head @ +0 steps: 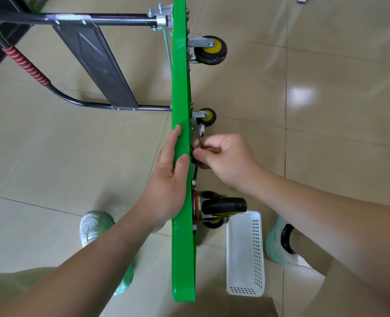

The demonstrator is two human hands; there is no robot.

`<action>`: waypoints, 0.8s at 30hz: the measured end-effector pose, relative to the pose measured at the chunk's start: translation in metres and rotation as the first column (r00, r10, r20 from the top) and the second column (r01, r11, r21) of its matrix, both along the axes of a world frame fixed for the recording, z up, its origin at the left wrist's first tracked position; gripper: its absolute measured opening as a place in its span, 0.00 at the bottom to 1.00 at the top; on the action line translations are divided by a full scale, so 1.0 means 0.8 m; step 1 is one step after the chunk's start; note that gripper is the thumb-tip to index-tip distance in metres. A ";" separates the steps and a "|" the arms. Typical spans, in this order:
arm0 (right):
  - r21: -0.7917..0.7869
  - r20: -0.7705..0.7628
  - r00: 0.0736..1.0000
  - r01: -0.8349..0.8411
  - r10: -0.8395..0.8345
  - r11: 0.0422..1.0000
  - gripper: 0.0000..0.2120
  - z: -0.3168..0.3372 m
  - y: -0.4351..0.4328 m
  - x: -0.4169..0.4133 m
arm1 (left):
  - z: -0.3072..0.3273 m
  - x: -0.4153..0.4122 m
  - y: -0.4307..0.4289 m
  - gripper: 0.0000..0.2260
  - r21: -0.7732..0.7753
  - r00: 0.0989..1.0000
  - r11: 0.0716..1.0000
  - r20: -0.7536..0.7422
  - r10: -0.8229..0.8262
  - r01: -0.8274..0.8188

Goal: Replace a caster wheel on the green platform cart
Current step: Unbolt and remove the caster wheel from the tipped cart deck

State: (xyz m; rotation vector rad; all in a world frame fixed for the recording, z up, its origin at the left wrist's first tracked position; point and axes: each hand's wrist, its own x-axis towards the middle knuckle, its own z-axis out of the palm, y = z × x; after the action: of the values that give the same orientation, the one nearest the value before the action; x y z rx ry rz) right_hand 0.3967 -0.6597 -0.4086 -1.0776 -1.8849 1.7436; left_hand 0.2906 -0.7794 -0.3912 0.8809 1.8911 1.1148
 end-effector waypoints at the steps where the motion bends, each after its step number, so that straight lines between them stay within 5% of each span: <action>1: 0.031 -0.029 1.000 0.011 -0.010 0.999 0.14 0.003 -0.009 0.006 | 0.000 0.000 0.000 0.25 0.007 1.000 1.000 0.006 0.009 -0.009; 6: 0.212 -0.134 0.991 0.059 -0.031 0.975 0.10 0.005 -0.041 0.031 | -0.001 0.002 0.002 0.25 0.008 1.000 1.000 0.011 0.018 -0.018; 12: 0.233 -0.160 0.982 0.134 -0.098 0.963 0.09 0.008 -0.024 0.029 | 0.000 0.003 0.002 0.25 0.023 1.000 0.999 -0.009 0.022 -0.022; 24: -0.236 0.022 0.983 0.182 -0.182 0.955 0.05 -0.007 0.047 -0.005 | -0.002 0.001 0.002 0.25 0.000 1.000 1.000 -0.016 0.005 -0.005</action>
State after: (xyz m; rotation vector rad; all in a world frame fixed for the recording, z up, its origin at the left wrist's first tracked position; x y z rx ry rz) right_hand 0.3927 -0.6220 -0.4143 -1.2920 -1.5490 1.8926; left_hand 0.2913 -0.7779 -0.3924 0.8885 1.9070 1.1137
